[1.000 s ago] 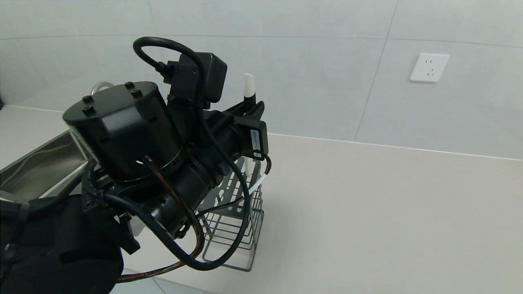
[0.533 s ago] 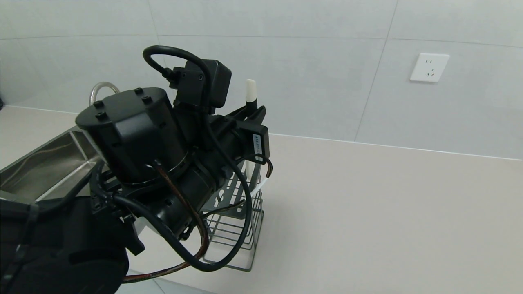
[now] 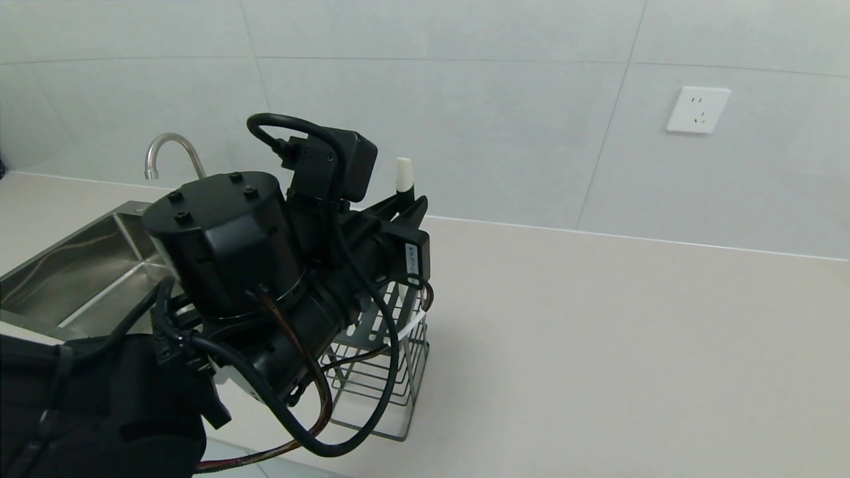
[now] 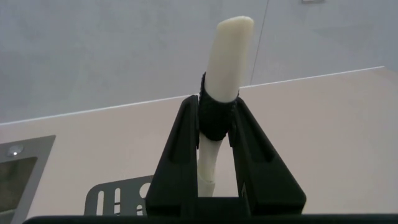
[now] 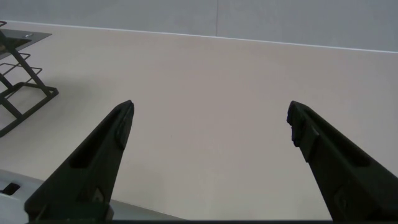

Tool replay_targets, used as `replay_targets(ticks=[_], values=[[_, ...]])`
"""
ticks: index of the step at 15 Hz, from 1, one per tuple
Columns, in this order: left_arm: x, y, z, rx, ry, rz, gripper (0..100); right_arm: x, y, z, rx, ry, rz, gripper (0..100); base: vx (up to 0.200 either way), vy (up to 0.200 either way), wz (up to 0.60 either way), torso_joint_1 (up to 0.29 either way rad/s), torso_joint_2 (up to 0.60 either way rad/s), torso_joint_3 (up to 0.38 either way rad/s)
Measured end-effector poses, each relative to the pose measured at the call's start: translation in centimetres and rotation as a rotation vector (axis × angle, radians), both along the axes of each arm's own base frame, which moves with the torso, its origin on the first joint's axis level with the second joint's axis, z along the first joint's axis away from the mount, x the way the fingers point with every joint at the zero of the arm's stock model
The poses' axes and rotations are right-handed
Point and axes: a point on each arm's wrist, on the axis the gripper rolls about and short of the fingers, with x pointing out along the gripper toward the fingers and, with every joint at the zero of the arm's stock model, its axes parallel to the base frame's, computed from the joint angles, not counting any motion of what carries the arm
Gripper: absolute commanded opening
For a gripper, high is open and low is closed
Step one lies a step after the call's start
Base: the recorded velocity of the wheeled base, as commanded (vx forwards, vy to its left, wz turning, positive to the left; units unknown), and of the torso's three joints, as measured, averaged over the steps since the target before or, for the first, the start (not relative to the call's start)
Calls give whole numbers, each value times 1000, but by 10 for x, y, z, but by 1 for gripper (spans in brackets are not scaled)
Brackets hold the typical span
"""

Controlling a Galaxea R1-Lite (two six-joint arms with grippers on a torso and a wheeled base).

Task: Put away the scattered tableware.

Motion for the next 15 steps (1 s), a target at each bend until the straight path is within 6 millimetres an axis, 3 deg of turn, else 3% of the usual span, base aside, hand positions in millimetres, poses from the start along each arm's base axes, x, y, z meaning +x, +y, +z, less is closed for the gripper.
replay_targets(ticks=[5,6,15], values=[[4,6,-6,8,17,-15,0,0,0,0,0,0,0,100,0,0,0,0,0,0],[4,6,-7,11,18,-18,100,0,0,0,0,0,0,100,0,0,0,0,0,0],[8,15,-8,39,-2,-86,100,0,0,0,0,0,0,100,0,0,0,0,0,0]])
